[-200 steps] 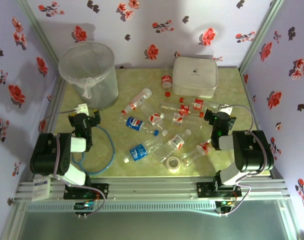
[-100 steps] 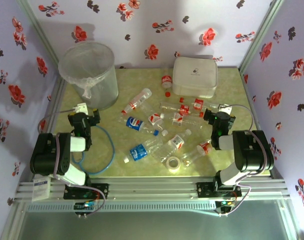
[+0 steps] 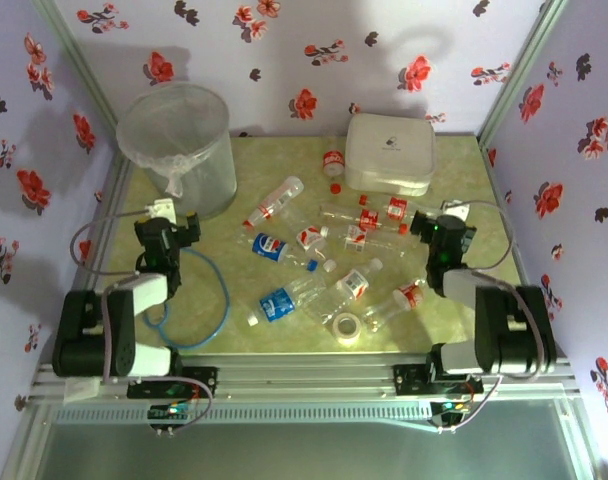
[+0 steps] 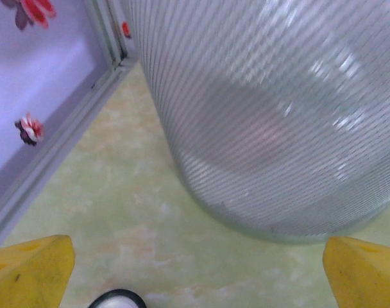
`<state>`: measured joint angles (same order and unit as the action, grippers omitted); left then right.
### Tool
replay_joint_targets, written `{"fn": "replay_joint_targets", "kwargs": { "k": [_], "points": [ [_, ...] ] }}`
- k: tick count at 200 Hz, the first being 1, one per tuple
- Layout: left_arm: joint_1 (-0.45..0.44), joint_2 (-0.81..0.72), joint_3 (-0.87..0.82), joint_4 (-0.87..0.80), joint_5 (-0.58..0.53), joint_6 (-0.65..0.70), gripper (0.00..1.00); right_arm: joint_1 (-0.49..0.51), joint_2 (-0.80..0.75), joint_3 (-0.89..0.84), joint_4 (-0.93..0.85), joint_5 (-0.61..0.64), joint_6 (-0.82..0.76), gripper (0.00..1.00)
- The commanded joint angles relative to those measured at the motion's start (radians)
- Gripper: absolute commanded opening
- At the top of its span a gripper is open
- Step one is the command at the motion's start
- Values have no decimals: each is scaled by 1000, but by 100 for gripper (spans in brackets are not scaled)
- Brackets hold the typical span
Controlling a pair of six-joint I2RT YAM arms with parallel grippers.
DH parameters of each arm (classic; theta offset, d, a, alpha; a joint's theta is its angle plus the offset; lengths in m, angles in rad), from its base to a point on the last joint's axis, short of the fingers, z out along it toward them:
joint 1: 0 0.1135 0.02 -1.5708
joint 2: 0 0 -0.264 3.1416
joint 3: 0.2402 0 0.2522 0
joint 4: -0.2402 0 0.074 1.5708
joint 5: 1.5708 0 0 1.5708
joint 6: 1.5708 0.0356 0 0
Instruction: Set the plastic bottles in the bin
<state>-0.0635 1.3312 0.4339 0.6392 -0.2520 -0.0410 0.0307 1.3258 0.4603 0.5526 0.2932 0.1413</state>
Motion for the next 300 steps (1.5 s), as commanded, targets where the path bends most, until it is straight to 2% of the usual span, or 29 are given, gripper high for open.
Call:
{"fn": "replay_joint_targets", "kwargs": {
  "k": [1,20,48,65,89,115,148,201,255,300],
  "points": [
    [-64,-153,66,-279,-45,-27,100,4,-130,168,-466,63,97,99],
    [-137,-283,113,-492,-89,-121,100,12,-176,319,-833,120,231,99],
    [-298,-400,227,-785,-115,-200,100,19,-227,446,-1267,92,388,99],
    [-413,-402,328,-950,-129,-226,100,25,-275,457,-1437,21,438,99],
    [-576,-341,458,-1101,-127,-247,99,25,-349,399,-1557,-118,534,95],
    [-692,-218,591,-1177,-51,-233,99,28,-374,303,-1483,-281,645,89],
    [-785,-62,726,-1171,82,-205,99,32,-294,192,-1289,-442,743,85],
    [-819,88,794,-1069,191,-223,98,33,-221,111,-1161,-406,754,82],
    [-825,172,868,-1076,213,-220,98,27,-198,92,-1100,-385,747,63],
    [-827,182,859,-1020,237,-245,98,28,-284,178,-1208,-336,697,47]
  ]
}}
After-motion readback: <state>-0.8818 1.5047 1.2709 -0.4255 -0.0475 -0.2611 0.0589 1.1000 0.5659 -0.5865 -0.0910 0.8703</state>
